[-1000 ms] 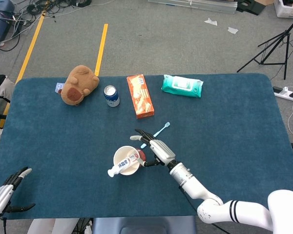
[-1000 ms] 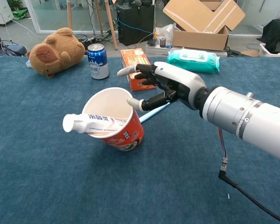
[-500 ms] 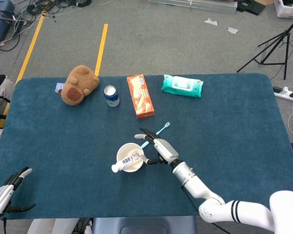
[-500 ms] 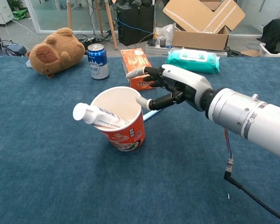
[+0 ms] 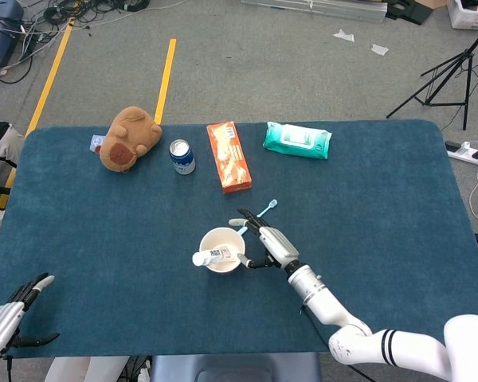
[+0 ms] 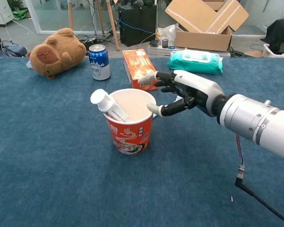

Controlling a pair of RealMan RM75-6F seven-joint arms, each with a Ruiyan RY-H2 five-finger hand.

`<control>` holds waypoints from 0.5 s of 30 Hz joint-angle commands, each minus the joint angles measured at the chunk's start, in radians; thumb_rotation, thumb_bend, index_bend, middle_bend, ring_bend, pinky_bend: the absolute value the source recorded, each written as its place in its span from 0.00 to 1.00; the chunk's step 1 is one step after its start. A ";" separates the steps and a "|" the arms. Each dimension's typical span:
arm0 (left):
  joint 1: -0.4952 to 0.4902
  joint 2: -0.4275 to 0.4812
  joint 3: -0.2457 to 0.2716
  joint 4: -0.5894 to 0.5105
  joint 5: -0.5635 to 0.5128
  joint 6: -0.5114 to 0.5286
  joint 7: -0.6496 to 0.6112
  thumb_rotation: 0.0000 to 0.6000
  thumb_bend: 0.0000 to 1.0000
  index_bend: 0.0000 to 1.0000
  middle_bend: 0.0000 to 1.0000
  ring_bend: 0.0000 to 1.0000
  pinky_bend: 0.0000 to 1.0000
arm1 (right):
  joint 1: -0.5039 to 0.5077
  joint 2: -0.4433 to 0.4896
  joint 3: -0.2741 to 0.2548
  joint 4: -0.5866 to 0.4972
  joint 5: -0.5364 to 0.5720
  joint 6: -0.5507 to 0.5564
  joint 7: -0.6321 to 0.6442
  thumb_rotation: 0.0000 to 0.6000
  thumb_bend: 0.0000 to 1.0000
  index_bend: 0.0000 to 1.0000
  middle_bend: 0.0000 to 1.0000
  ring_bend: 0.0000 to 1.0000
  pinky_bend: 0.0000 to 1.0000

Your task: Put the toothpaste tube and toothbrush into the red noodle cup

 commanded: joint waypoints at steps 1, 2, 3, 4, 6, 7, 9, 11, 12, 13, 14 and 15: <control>0.000 -0.001 0.000 0.000 0.000 -0.001 0.001 1.00 0.00 0.00 0.00 0.00 0.00 | -0.004 0.001 -0.001 -0.001 -0.004 0.003 0.005 1.00 0.29 0.20 0.00 0.00 0.05; 0.000 -0.001 0.000 0.001 0.000 -0.001 0.001 1.00 0.00 0.00 0.00 0.00 0.00 | -0.005 0.002 -0.001 -0.001 -0.006 0.005 0.007 1.00 0.29 0.20 0.00 0.00 0.05; -0.001 -0.001 0.000 0.001 0.000 -0.002 0.001 1.00 0.00 0.00 0.00 0.00 0.00 | -0.006 0.002 -0.001 -0.002 -0.008 0.007 0.009 1.00 0.29 0.20 0.00 0.00 0.05; -0.001 -0.001 0.000 0.000 0.000 -0.002 0.001 1.00 0.00 0.00 0.00 0.00 0.00 | -0.007 0.003 0.000 -0.003 -0.010 0.008 0.011 1.00 0.29 0.20 0.00 0.00 0.05; -0.001 -0.001 0.000 0.000 0.000 -0.001 0.001 1.00 0.00 0.00 0.00 0.00 0.00 | -0.009 0.006 0.000 -0.009 -0.017 0.013 0.015 1.00 0.29 0.20 0.00 0.00 0.05; -0.001 -0.001 0.000 -0.001 0.000 -0.001 0.002 1.00 0.00 0.00 0.00 0.00 0.00 | -0.010 0.008 0.001 -0.011 -0.020 0.015 0.016 1.00 0.29 0.20 0.00 0.00 0.05; -0.001 0.000 -0.001 -0.002 -0.001 -0.001 0.002 1.00 0.00 0.00 0.00 0.00 0.00 | -0.013 0.014 0.002 -0.021 -0.027 0.022 0.019 1.00 0.29 0.20 0.00 0.00 0.05; -0.002 0.001 -0.001 -0.003 0.000 -0.001 0.004 1.00 0.00 0.00 0.00 0.00 0.00 | -0.017 0.023 0.003 -0.034 -0.036 0.032 0.022 1.00 0.29 0.20 0.00 0.00 0.05; -0.002 0.001 0.000 -0.004 0.000 -0.001 0.005 1.00 0.00 0.00 0.00 0.00 0.00 | -0.019 0.027 0.003 -0.040 -0.040 0.037 0.022 1.00 0.29 0.20 0.00 0.00 0.05; -0.002 0.001 -0.001 -0.005 -0.001 -0.002 0.006 1.00 0.00 0.00 0.00 0.00 0.00 | -0.022 0.034 0.004 -0.049 -0.044 0.043 0.022 1.00 0.29 0.20 0.00 0.00 0.05; -0.003 0.001 -0.001 -0.006 -0.001 -0.002 0.007 1.00 0.00 0.00 0.00 0.00 0.00 | -0.024 0.038 0.004 -0.056 -0.048 0.048 0.022 1.00 0.29 0.20 0.00 0.00 0.05; -0.003 0.002 -0.001 -0.007 -0.001 -0.003 0.007 1.00 0.00 0.00 0.00 0.00 0.00 | -0.026 0.043 0.005 -0.063 -0.051 0.052 0.022 1.00 0.29 0.20 0.00 0.00 0.05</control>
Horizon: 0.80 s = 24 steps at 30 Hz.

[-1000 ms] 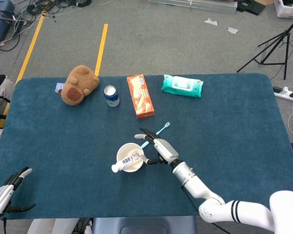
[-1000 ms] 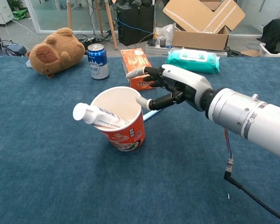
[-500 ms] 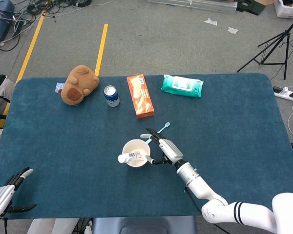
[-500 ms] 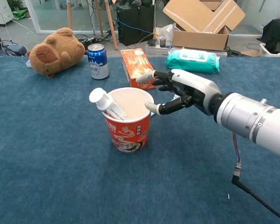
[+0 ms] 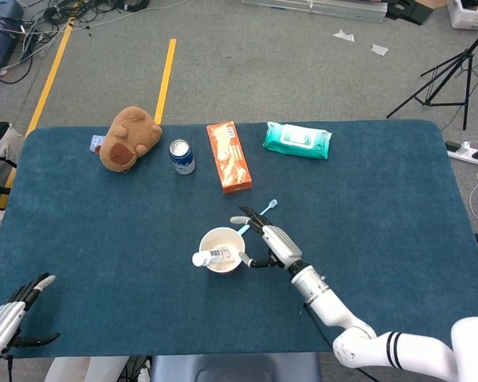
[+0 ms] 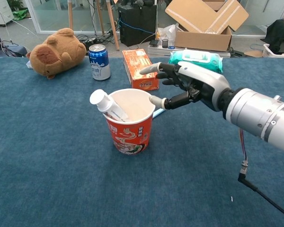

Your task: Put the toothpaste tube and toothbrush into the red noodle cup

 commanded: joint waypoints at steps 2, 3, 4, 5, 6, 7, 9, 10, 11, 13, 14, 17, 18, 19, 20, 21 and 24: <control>-0.002 0.001 0.000 -0.003 0.001 -0.001 0.003 1.00 0.00 0.00 0.00 0.00 0.00 | -0.010 0.023 0.001 -0.030 -0.016 0.020 -0.001 1.00 0.29 0.20 0.00 0.00 0.05; -0.002 0.001 0.000 -0.004 0.001 -0.001 0.003 1.00 0.00 0.00 0.00 0.00 0.00 | -0.012 0.029 0.001 -0.038 -0.020 0.025 -0.002 1.00 0.29 0.20 0.00 0.00 0.05; -0.003 0.001 -0.001 -0.006 0.001 -0.001 0.005 1.00 0.00 0.00 0.00 0.00 0.00 | -0.016 0.038 0.001 -0.050 -0.026 0.032 -0.002 1.00 0.29 0.20 0.00 0.00 0.05; -0.003 0.001 -0.001 -0.007 0.001 -0.001 0.006 1.00 0.00 0.00 0.00 0.00 0.00 | -0.019 0.046 0.001 -0.060 -0.031 0.038 -0.002 1.00 0.29 0.20 0.00 0.00 0.05; -0.003 0.002 -0.002 -0.008 0.001 -0.001 0.007 1.00 0.00 0.00 0.00 0.00 0.00 | -0.022 0.055 0.001 -0.070 -0.035 0.045 -0.003 1.00 0.29 0.20 0.00 0.00 0.05; -0.003 0.002 -0.002 -0.010 0.000 -0.001 0.008 1.00 0.00 0.00 0.00 0.00 0.00 | -0.027 0.070 0.002 -0.083 -0.041 0.054 -0.006 1.00 0.29 0.20 0.00 0.00 0.05; -0.003 0.003 -0.002 -0.012 -0.001 0.000 0.010 1.00 0.00 0.00 0.00 0.00 0.00 | -0.035 0.094 0.007 -0.103 -0.047 0.073 -0.016 1.00 0.29 0.20 0.00 0.00 0.05; -0.003 0.004 -0.003 -0.013 -0.001 0.000 0.010 1.00 0.00 0.00 0.00 0.00 0.00 | -0.041 0.110 0.012 -0.113 -0.048 0.085 -0.025 1.00 0.29 0.20 0.00 0.00 0.05; -0.003 0.004 -0.003 -0.014 -0.001 0.000 0.011 1.00 0.00 0.00 0.00 0.00 0.00 | -0.044 0.123 0.016 -0.120 -0.048 0.092 -0.034 1.00 0.29 0.20 0.00 0.00 0.05; -0.004 0.005 -0.003 -0.015 -0.001 -0.001 0.013 1.00 0.00 0.00 0.00 0.00 0.00 | -0.046 0.150 0.023 -0.128 -0.042 0.098 -0.065 1.00 0.29 0.20 0.00 0.00 0.05; -0.004 0.005 -0.003 -0.016 -0.001 -0.001 0.014 1.00 0.00 0.00 0.00 0.00 0.00 | -0.047 0.161 0.025 -0.131 -0.038 0.099 -0.084 1.00 0.29 0.21 0.00 0.00 0.05; -0.005 0.006 -0.004 -0.019 -0.001 -0.001 0.017 1.00 0.00 0.00 0.00 0.00 0.00 | -0.045 0.191 0.032 -0.127 -0.023 0.108 -0.171 1.00 0.29 0.27 0.00 0.00 0.05; -0.006 0.006 -0.004 -0.020 -0.002 -0.002 0.018 1.00 0.00 0.00 0.00 0.00 0.00 | -0.044 0.198 0.035 -0.126 -0.017 0.110 -0.196 1.00 0.29 0.30 0.00 0.00 0.05; -0.007 0.006 -0.005 -0.021 -0.002 -0.002 0.020 1.00 0.00 0.00 0.00 0.00 0.00 | -0.042 0.205 0.037 -0.122 -0.010 0.112 -0.228 1.00 0.29 0.32 0.00 0.00 0.05; -0.008 0.007 -0.005 -0.022 -0.002 -0.003 0.022 1.00 0.00 0.00 0.00 0.00 0.00 | -0.040 0.209 0.039 -0.116 -0.004 0.112 -0.251 1.00 0.29 0.34 0.00 0.00 0.05; -0.009 0.007 -0.006 -0.023 -0.002 -0.004 0.023 1.00 0.00 0.00 0.00 0.00 0.00 | -0.036 0.214 0.041 -0.103 0.005 0.109 -0.282 1.00 0.29 0.35 0.00 0.00 0.05; -0.011 0.009 -0.006 -0.028 -0.002 -0.006 0.027 1.00 0.00 0.00 0.00 0.00 0.00 | -0.020 0.217 0.043 -0.074 0.029 0.091 -0.353 1.00 0.29 0.37 0.00 0.00 0.05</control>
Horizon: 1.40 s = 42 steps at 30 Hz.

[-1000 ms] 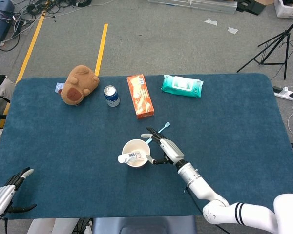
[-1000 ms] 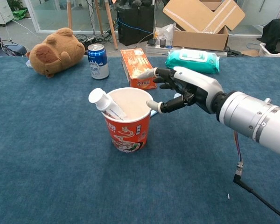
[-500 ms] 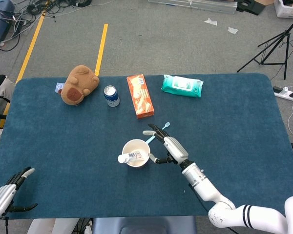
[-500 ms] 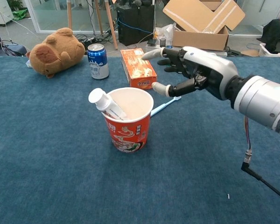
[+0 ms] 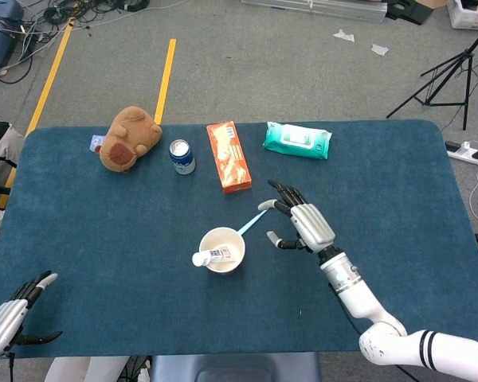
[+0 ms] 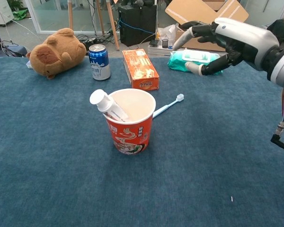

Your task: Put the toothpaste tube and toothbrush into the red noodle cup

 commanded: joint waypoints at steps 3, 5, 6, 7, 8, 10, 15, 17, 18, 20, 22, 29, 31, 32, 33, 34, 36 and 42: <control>-0.002 0.003 -0.001 -0.004 -0.002 -0.003 0.003 1.00 0.00 0.00 0.00 0.00 0.00 | 0.039 0.016 0.000 0.070 0.046 -0.038 -0.156 1.00 0.30 0.37 0.00 0.00 0.05; -0.003 0.004 -0.002 -0.004 -0.004 -0.004 0.002 1.00 0.00 0.00 0.00 0.00 0.00 | 0.055 0.013 -0.008 0.095 0.052 -0.056 -0.208 1.00 0.30 0.37 0.00 0.00 0.05; -0.003 0.004 -0.002 -0.004 -0.004 -0.005 0.001 1.00 0.00 0.00 0.00 0.00 0.00 | 0.059 0.011 -0.010 0.102 0.055 -0.061 -0.225 1.00 0.30 0.37 0.00 0.00 0.05; -0.003 0.004 -0.002 -0.003 -0.005 -0.006 0.001 1.00 0.00 0.00 0.00 0.00 0.00 | 0.068 0.008 -0.016 0.119 0.054 -0.070 -0.255 1.00 0.30 0.37 0.00 0.00 0.05; -0.003 0.004 -0.001 -0.002 -0.005 -0.006 0.000 1.00 0.00 0.00 0.00 0.00 0.00 | 0.074 0.005 -0.020 0.129 0.054 -0.074 -0.273 1.00 0.30 0.37 0.00 0.00 0.05; -0.003 0.004 -0.001 -0.001 -0.005 -0.006 -0.002 1.00 0.00 0.00 0.00 0.00 0.00 | 0.085 -0.003 -0.029 0.152 0.050 -0.082 -0.306 1.00 0.30 0.37 0.00 0.00 0.05; -0.001 0.003 -0.002 0.003 -0.006 -0.003 -0.005 1.00 0.00 0.00 0.00 0.00 0.00 | 0.113 -0.020 -0.046 0.194 0.048 -0.124 -0.338 1.00 0.30 0.37 0.00 0.00 0.05; -0.001 0.003 -0.001 0.003 -0.005 -0.002 -0.007 1.00 0.00 0.00 0.00 0.00 0.00 | 0.125 -0.025 -0.052 0.208 0.047 -0.147 -0.336 1.00 0.30 0.37 0.00 0.00 0.05; 0.000 0.003 -0.001 0.004 -0.006 -0.003 -0.007 1.00 0.00 0.00 0.00 0.00 0.00 | 0.130 -0.028 -0.054 0.214 0.047 -0.157 -0.333 1.00 0.30 0.37 0.00 0.00 0.05; 0.000 0.003 0.000 0.005 -0.006 -0.003 -0.007 1.00 0.00 0.00 0.00 0.00 0.00 | 0.145 -0.034 -0.057 0.228 0.046 -0.182 -0.326 1.00 0.30 0.37 0.00 0.00 0.05; 0.001 0.002 0.000 0.005 -0.007 -0.004 -0.008 1.00 0.00 0.00 0.00 0.00 0.00 | 0.161 -0.039 -0.056 0.242 0.049 -0.209 -0.318 1.00 0.30 0.37 0.00 0.00 0.05; 0.002 0.004 0.001 0.004 -0.007 -0.002 -0.008 1.00 0.00 0.00 0.00 0.00 0.00 | 0.221 -0.031 -0.047 0.263 0.066 -0.309 -0.291 1.00 0.32 0.37 0.00 0.00 0.05; 0.003 0.004 0.001 0.004 -0.007 -0.001 -0.008 1.00 0.00 0.00 0.00 0.00 0.00 | 0.238 -0.026 -0.047 0.265 0.070 -0.333 -0.295 1.00 0.32 0.37 0.00 0.00 0.05; 0.003 0.004 0.001 0.004 -0.007 -0.001 -0.008 1.00 0.00 0.00 0.00 0.00 0.00 | 0.245 -0.025 -0.047 0.267 0.073 -0.344 -0.298 1.00 0.32 0.37 0.00 0.00 0.05; 0.003 0.004 0.001 0.005 -0.006 0.000 -0.009 1.00 0.00 0.00 0.00 0.00 0.00 | 0.255 -0.024 -0.048 0.269 0.077 -0.357 -0.304 1.00 0.32 0.37 0.00 0.00 0.05; 0.004 0.004 0.001 0.005 -0.006 0.000 -0.009 1.00 0.00 0.00 0.00 0.00 0.00 | 0.265 -0.024 -0.049 0.272 0.083 -0.370 -0.311 1.00 0.32 0.37 0.00 0.00 0.05; 0.004 0.003 0.001 0.006 -0.006 0.000 -0.009 1.00 0.00 0.00 0.00 0.00 0.00 | 0.279 -0.027 -0.050 0.279 0.092 -0.387 -0.321 1.00 0.32 0.37 0.00 0.00 0.05; 0.006 -0.001 0.002 0.013 -0.008 0.000 -0.014 1.00 0.00 0.00 0.00 0.00 0.00 | 0.315 -0.058 -0.058 0.319 0.123 -0.420 -0.354 1.00 0.32 0.37 0.00 0.00 0.05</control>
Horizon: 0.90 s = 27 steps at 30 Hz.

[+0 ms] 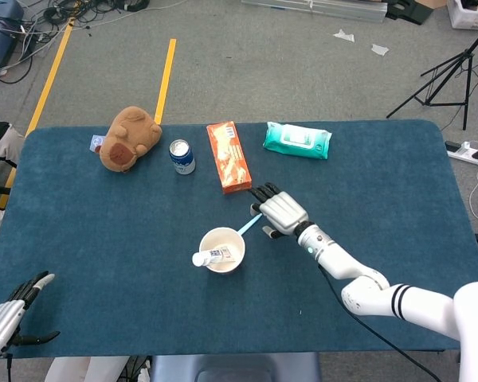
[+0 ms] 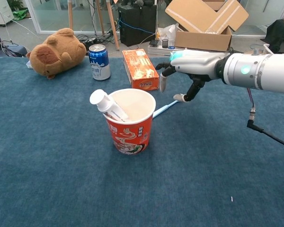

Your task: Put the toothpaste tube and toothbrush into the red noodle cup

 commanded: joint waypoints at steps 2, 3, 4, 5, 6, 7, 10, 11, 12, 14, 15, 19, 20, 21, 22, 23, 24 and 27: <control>0.002 -0.001 0.001 0.003 -0.001 0.000 -0.005 1.00 0.00 0.00 0.00 0.00 0.00 | 0.018 -0.025 -0.010 0.028 0.020 -0.018 -0.020 1.00 0.32 0.37 0.00 0.00 0.05; 0.003 -0.001 0.001 0.004 -0.002 0.001 -0.006 1.00 0.00 0.00 0.00 0.00 0.00 | 0.021 -0.031 -0.012 0.035 0.023 -0.020 -0.024 1.00 0.32 0.37 0.00 0.00 0.05; 0.003 -0.001 0.001 0.005 -0.002 0.001 -0.008 1.00 0.00 0.00 0.00 0.00 0.00 | 0.024 -0.037 -0.014 0.041 0.027 -0.022 -0.026 1.00 0.30 0.37 0.00 0.00 0.05; 0.004 -0.002 0.002 0.007 -0.002 0.002 -0.010 1.00 0.00 0.00 0.00 0.00 0.00 | 0.028 -0.044 -0.017 0.049 0.031 -0.025 -0.030 1.00 0.27 0.37 0.00 0.00 0.05; 0.005 -0.003 0.002 0.008 -0.002 0.002 -0.011 1.00 0.00 0.00 0.00 0.00 0.00 | 0.031 -0.049 -0.018 0.054 0.035 -0.028 -0.032 1.00 0.25 0.37 0.00 0.00 0.05; 0.006 -0.003 0.002 0.009 -0.001 0.002 -0.012 1.00 0.00 0.00 0.00 0.00 0.00 | 0.034 -0.054 -0.019 0.059 0.040 -0.030 -0.034 1.00 0.22 0.37 0.00 0.00 0.04; 0.007 -0.006 0.003 0.015 -0.001 0.002 -0.016 1.00 0.00 0.00 0.00 0.00 0.00 | 0.045 -0.072 -0.021 0.078 0.051 -0.035 -0.040 1.00 0.19 0.37 0.00 0.00 0.04; 0.007 -0.006 0.003 0.016 -0.001 0.003 -0.018 1.00 0.00 0.00 0.00 0.00 0.00 | 0.048 -0.076 -0.021 0.082 0.054 -0.036 -0.041 1.00 0.19 0.37 0.00 0.00 0.04; 0.007 -0.007 0.004 0.017 0.000 0.003 -0.018 1.00 0.00 0.00 0.00 0.00 0.00 | 0.051 -0.080 -0.021 0.086 0.057 -0.037 -0.042 1.00 0.18 0.37 0.00 0.00 0.04; 0.008 -0.007 0.004 0.019 0.001 0.003 -0.020 1.00 0.00 0.00 0.00 0.00 0.00 | 0.057 -0.090 -0.022 0.097 0.062 -0.039 -0.045 1.00 0.18 0.37 0.00 0.00 0.04; 0.008 -0.008 0.004 0.019 0.001 0.004 -0.021 1.00 0.00 0.00 0.00 0.00 0.00 | 0.060 -0.095 -0.023 0.102 0.064 -0.039 -0.047 1.00 0.18 0.37 0.00 0.00 0.04; 0.009 -0.010 0.005 0.023 0.001 0.004 -0.023 1.00 0.00 0.00 0.00 0.00 0.00 | 0.071 -0.117 -0.027 0.126 0.074 -0.042 -0.056 1.00 0.18 0.37 0.00 0.00 0.04; 0.009 -0.011 0.005 0.024 0.001 0.003 -0.024 1.00 0.00 0.00 0.00 0.00 0.00 | 0.073 -0.122 -0.028 0.131 0.075 -0.044 -0.058 1.00 0.18 0.37 0.00 0.00 0.04; 0.010 -0.011 0.005 0.025 0.001 0.003 -0.025 1.00 0.00 0.00 0.00 0.00 0.00 | 0.075 -0.126 -0.029 0.137 0.076 -0.044 -0.060 1.00 0.18 0.37 0.00 0.00 0.04; 0.010 -0.011 0.005 0.025 0.001 0.004 -0.026 1.00 0.00 0.00 0.00 0.00 0.00 | 0.077 -0.131 -0.031 0.143 0.077 -0.044 -0.062 1.00 0.18 0.37 0.00 0.00 0.04; 0.012 -0.012 0.006 0.027 0.001 0.005 -0.027 1.00 0.00 0.00 0.00 0.00 0.00 | 0.080 -0.138 -0.033 0.151 0.077 -0.043 -0.065 1.00 0.19 0.38 0.00 0.00 0.04; 0.012 -0.012 0.006 0.028 0.001 0.005 -0.028 1.00 0.00 0.00 0.00 0.00 0.00 | 0.082 -0.143 -0.034 0.157 0.077 -0.044 -0.067 1.00 0.19 0.38 0.00 0.00 0.04; 0.013 -0.014 0.007 0.031 0.001 0.005 -0.032 1.00 0.00 0.00 0.00 0.00 0.00 | 0.087 -0.158 -0.036 0.173 0.079 -0.045 -0.068 1.00 0.19 0.39 0.00 0.00 0.04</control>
